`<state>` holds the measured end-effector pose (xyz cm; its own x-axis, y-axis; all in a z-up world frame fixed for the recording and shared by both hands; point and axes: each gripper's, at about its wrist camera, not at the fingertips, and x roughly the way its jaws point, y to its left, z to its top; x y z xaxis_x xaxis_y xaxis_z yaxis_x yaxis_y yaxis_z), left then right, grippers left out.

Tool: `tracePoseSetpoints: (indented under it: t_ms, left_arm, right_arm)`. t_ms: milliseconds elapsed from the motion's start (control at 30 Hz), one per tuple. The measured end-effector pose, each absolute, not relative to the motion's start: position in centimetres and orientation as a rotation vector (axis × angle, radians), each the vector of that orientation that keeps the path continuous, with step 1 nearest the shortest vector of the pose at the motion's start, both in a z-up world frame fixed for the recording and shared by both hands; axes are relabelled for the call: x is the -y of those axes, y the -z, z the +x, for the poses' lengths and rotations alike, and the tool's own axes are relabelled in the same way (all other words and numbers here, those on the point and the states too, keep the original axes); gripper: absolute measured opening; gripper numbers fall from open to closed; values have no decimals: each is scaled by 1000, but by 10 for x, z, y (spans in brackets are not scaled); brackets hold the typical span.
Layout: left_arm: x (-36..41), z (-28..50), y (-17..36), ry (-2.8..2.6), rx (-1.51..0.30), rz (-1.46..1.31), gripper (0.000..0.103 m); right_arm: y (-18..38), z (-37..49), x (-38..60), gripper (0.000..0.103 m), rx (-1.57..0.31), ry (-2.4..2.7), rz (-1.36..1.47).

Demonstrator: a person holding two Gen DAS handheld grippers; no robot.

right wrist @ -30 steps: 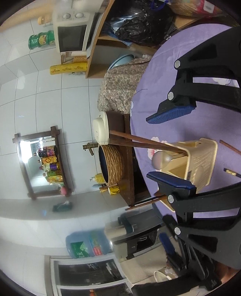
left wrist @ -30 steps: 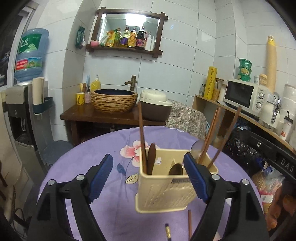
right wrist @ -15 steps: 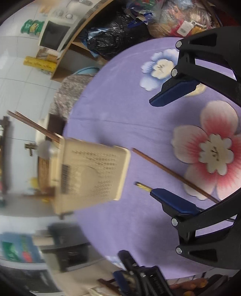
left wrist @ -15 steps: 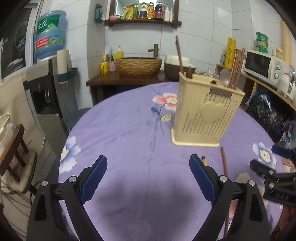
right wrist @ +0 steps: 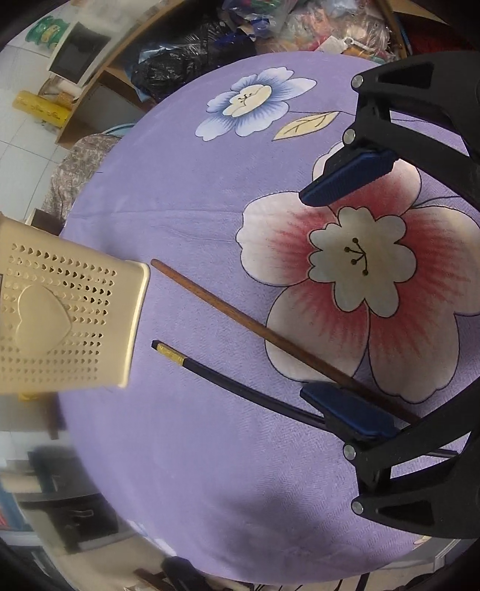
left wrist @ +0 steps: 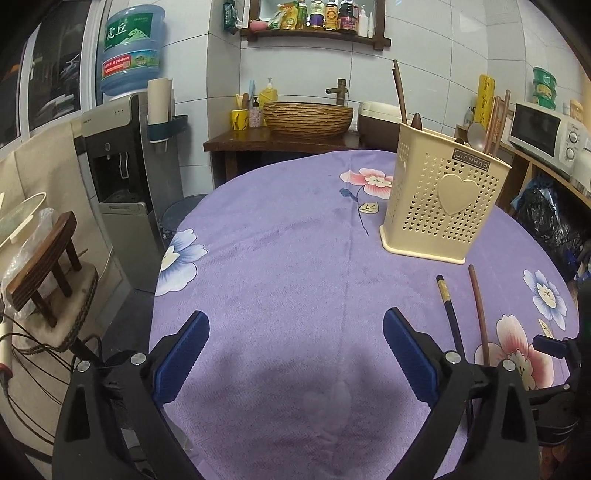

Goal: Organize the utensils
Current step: 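Move both tools over the last two chopsticks on the cloth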

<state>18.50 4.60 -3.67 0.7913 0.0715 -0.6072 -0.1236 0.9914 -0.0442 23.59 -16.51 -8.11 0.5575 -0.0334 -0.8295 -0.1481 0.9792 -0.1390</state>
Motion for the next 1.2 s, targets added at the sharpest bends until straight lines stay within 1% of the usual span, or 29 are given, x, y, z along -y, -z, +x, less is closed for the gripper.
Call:
tracePoseSetpoints:
  t_ms: [267,433,567,767,800,867,900,967,1000,1133,1200]
  left_arm:
    - [-33,180,43,-75,-662,-69,94]
    - [-25,178,45,-34,-678,-72,94]
    - [-15,178,48,-6,-690,-60,94]
    - [0,181,51,55,-714,-59,93]
    - [3,183,51,72,-722,-63,92]
    - [13,189,52,110,-741,-58,85]
    - [20,193,53,138,-755,-53,84]
    - [33,200,55,174,-777,-34,76]
    - [41,203,57,192,-789,-21,75]
    - [75,223,71,238,-844,73,63]
    - [84,230,77,237,-851,112,60]
  right_arm:
    - [83,239,178,95,-993,-99,-133]
    - [81,232,186,95,-993,-72,-180]
    - [82,228,217,95,-995,-29,-143]
    - [88,224,260,95,-989,-47,-14]
    - [88,223,262,95,-982,-51,-6]
    - [86,219,266,95,-951,-69,19]
    - [85,216,269,95,-938,-75,37]
    - [82,213,277,95,-913,-81,83]
    - [80,214,281,95,-904,-80,102]
    - [73,215,288,95,-887,-78,117]
    - [72,214,290,95,-878,-88,117]
